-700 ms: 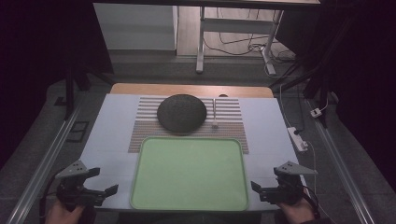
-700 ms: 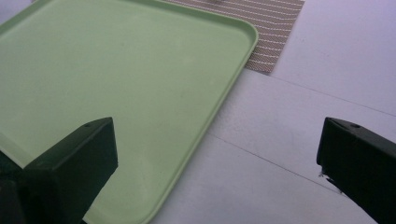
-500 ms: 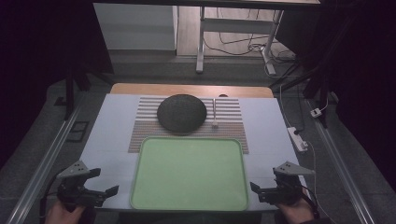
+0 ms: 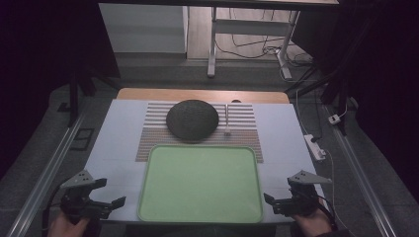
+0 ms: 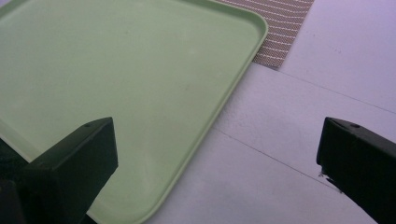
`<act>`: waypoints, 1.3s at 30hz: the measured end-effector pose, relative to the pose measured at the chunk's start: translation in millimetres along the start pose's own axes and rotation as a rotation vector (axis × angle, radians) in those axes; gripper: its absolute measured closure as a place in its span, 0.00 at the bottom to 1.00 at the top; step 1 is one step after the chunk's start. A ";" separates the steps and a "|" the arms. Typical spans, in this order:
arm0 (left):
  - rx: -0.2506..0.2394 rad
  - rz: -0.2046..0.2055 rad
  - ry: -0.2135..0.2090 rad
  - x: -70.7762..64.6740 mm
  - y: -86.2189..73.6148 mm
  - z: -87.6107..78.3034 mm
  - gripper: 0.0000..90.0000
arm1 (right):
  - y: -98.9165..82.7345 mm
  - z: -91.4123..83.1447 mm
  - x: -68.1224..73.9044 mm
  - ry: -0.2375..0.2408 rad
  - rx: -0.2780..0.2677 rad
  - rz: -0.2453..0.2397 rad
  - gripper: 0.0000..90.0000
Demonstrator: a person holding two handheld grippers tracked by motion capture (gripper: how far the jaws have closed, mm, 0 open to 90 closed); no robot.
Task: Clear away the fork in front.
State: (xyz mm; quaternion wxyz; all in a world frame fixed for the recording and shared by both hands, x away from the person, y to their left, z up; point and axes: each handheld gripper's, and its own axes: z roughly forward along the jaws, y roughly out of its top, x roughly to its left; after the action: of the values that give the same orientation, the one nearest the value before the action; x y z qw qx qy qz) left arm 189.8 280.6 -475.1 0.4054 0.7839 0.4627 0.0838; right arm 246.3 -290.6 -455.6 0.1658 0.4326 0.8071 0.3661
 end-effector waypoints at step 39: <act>-0.019 -0.015 -0.008 2.0 -1.2 -2.0 0.00 | 21.3 26.3 11.1 0.021 -0.016 -0.164 0.00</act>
State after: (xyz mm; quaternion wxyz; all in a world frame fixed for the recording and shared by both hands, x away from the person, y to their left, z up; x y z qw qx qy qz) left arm 189.1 283.5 -475.1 0.4154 0.7770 0.4659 0.0821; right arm 267.6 -262.1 -457.2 0.1902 0.3600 0.8384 0.3624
